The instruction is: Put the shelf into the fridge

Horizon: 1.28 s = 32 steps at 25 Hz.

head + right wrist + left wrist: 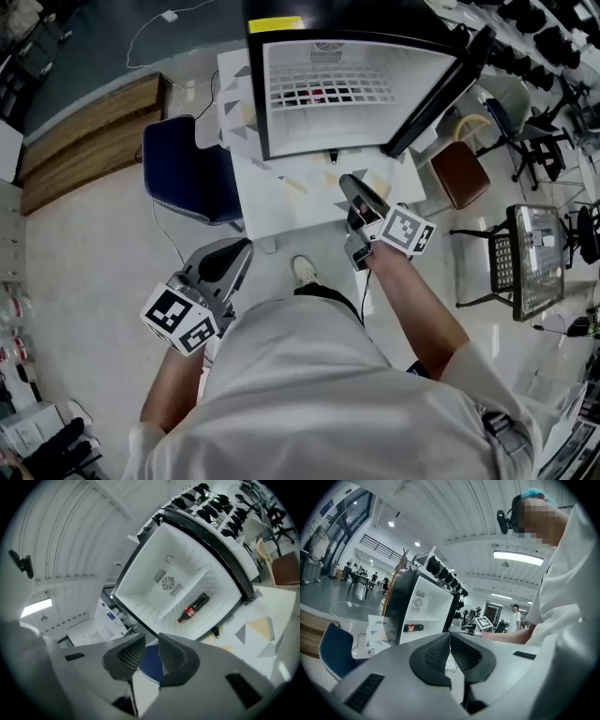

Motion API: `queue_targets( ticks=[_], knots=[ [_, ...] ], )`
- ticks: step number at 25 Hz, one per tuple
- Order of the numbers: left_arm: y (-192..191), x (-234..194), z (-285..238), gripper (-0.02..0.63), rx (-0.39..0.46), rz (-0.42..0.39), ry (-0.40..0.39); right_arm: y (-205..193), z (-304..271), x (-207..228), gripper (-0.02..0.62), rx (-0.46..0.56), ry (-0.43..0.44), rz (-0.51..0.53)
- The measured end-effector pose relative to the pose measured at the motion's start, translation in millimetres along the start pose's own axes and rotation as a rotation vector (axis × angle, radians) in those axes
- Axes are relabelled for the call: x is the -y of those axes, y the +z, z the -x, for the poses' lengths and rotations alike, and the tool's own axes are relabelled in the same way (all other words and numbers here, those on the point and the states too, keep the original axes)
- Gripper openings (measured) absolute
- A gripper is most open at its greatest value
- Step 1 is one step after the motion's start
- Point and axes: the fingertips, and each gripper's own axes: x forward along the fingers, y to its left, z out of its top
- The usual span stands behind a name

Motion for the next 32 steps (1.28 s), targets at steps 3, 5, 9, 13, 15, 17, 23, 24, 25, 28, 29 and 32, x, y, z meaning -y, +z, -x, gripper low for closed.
queue_targets(
  ticks=[3, 5, 9, 13, 15, 17, 23, 24, 25, 28, 29, 32],
  knots=[
    [-7.5, 6.4, 5.0, 0.018, -0.002, 0.003, -0.026, -17.5, 23.8, -12.0, 0.077, -0.028, -0.029, 0.103],
    [-13.2, 10.4, 8.9, 0.018, -0.004, 0.006, -0.036, -29.5, 39.1, -22.3, 0.063, -0.043, -0.038, 0.144],
    [-20.1, 13.4, 18.3, 0.018, 0.007, 0.013, -0.037, -54.9, 62.5, -43.5, 0.051, -0.087, -0.044, 0.248],
    [-28.5, 21.9, 24.7, 0.018, -0.003, 0.006, -0.058, -72.8, 78.2, -59.7, 0.051, -0.111, -0.037, 0.306],
    [-33.9, 24.7, 28.6, 0.018, -0.01, 0.002, -0.059, -80.3, 82.9, -65.0, 0.051, -0.12, -0.036, 0.334],
    [-38.9, 27.4, 31.5, 0.018, -0.011, 0.006, -0.059, -85.8, 88.2, -69.4, 0.048, -0.127, -0.038, 0.368],
    [-45.9, 32.4, 40.4, 0.018, -0.01, 0.005, -0.069, -98.2, 98.0, -81.7, 0.038, -0.142, -0.037, 0.419],
    [-46.5, 33.2, 42.0, 0.018, -0.01, 0.004, -0.069, -100.1, 99.9, -82.8, 0.038, -0.146, -0.039, 0.421],
    [-46.9, 33.9, 43.4, 0.018, -0.01, 0.004, -0.069, -101.8, 101.7, -83.7, 0.038, -0.15, -0.04, 0.425],
    [-47.9, 35.7, 46.3, 0.018, -0.01, 0.002, -0.072, -106.9, 105.0, -86.4, 0.037, -0.159, -0.041, 0.436],
    [-48.6, 36.8, 46.9, 0.018, -0.01, 0.002, -0.073, -108.8, 105.9, -87.2, 0.037, -0.163, -0.04, 0.44],
    [-51.0, 40.8, 48.5, 0.018, -0.011, 0.002, -0.078, -113.6, 108.1, -89.6, 0.037, -0.175, -0.036, 0.448]
  ],
)
